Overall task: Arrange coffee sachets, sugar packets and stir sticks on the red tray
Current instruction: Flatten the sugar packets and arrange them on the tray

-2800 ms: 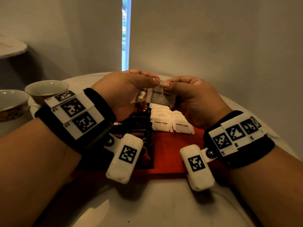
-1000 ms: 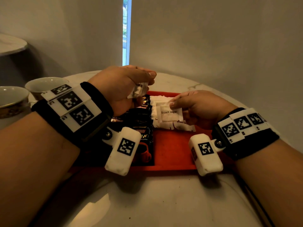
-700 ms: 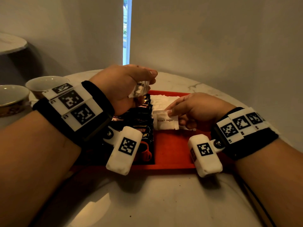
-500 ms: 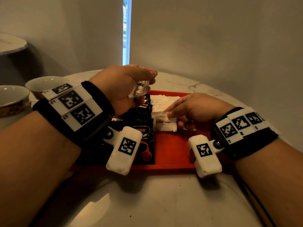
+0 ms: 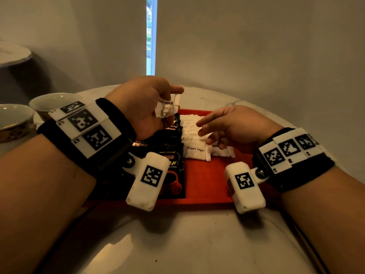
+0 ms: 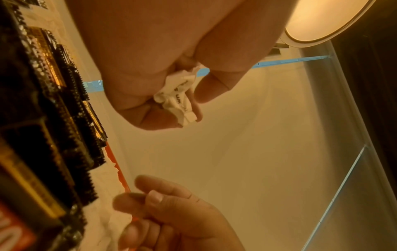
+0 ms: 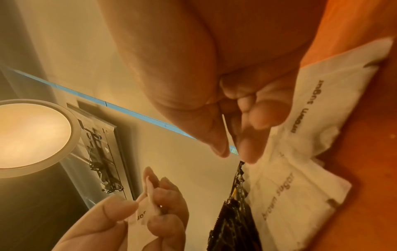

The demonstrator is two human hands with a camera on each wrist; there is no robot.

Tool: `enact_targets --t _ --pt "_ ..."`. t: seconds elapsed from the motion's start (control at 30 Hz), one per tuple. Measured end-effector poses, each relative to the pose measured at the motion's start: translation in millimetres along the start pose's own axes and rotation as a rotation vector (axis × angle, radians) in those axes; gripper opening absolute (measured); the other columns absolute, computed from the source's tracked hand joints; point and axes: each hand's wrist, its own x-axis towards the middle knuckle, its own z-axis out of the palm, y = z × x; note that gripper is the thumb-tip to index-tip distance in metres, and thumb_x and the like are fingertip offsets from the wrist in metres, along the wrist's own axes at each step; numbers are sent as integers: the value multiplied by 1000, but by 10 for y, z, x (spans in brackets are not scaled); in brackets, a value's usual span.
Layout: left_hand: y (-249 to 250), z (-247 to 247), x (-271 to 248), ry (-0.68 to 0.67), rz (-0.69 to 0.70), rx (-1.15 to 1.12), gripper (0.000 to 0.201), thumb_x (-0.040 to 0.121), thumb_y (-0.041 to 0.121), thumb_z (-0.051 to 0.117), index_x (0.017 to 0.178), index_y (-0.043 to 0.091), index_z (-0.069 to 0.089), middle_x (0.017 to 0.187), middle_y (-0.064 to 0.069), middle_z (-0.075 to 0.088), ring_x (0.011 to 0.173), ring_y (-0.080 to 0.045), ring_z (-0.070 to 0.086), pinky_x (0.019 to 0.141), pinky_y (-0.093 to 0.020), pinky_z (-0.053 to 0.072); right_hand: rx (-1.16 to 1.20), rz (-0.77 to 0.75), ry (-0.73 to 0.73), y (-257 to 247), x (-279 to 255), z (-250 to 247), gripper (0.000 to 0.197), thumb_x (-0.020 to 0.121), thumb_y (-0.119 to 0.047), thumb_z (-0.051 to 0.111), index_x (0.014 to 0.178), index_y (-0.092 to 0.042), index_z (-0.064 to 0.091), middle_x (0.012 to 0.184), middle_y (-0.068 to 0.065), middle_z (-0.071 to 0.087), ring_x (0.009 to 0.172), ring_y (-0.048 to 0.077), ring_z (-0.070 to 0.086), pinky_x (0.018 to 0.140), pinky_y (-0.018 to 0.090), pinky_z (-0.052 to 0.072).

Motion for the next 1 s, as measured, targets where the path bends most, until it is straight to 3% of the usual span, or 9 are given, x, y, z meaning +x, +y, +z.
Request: enact_targets --t 0.1,0.23,0.37,0.47,0.53,0.63,0.77,0.9,1.0 --pt "-5 38 -9 1 6 -15 42 90 -3 29 94 12 68 109 -14 48 71 -17 43 59 -27 45 43 -38 54 1 9 -4 16 92 2 62 105 -2 72 98 16 76 76 25 73 57 31 56" --pt "-18 48 15 -19 15 -42 44 91 -6 30 103 12 69 127 -20 54 80 -23 56 60 -27 55 140 -102 94 -21 8 -23 13 93 0 61 102 -2 71 91 15 75 74 25 70 55 29 53" --pt "-6 18 -15 -59 47 -32 29 92 -5 50 104 16 66 104 -12 68 79 -22 67 61 -28 56 285 -204 48 -95 -42 -10 18 91 -19 66 101 -5 69 86 10 69 71 19 63 59 28 46" --pt "1 21 -29 -13 100 -2 23 87 -2 61 94 20 64 82 -2 74 62 -13 67 49 -22 36 254 -263 -9 -141 -86 28 25 79 -29 75 95 -11 69 84 6 69 72 18 62 58 28 44" --pt "0 35 -23 -6 122 -28 22 85 -2 63 92 19 63 80 -2 73 59 -12 65 46 -21 32 246 -280 -28 -156 -104 58 23 75 -29 71 91 -13 67 82 5 68 71 18 61 57 29 41" --pt "-7 30 -9 -10 139 -62 19 84 0 66 93 17 65 81 -3 73 62 -11 66 45 -18 39 250 -291 -28 -168 -112 85 26 74 -28 72 93 -11 65 81 5 68 71 19 60 57 29 40" --pt "-14 37 -24 -71 125 -93 21 89 5 63 109 8 65 90 -5 74 69 -12 70 54 -19 52 221 -299 6 -175 -118 123 43 73 -30 75 105 -3 66 80 4 69 69 18 60 57 29 42" --pt "-1 69 -57 -75 117 -150 19 88 -10 53 94 8 59 84 -10 71 66 -18 71 62 -23 58 277 -291 87 -184 -113 145 24 85 -15 73 101 -1 65 78 7 67 65 19 60 57 31 41" --pt "-3 56 -68 -129 77 -112 22 88 -10 54 100 9 57 83 -10 72 65 -18 70 61 -25 59 324 -295 116 -193 -107 150 2 92 -6 63 91 -4 63 83 12 67 64 20 61 55 31 43"
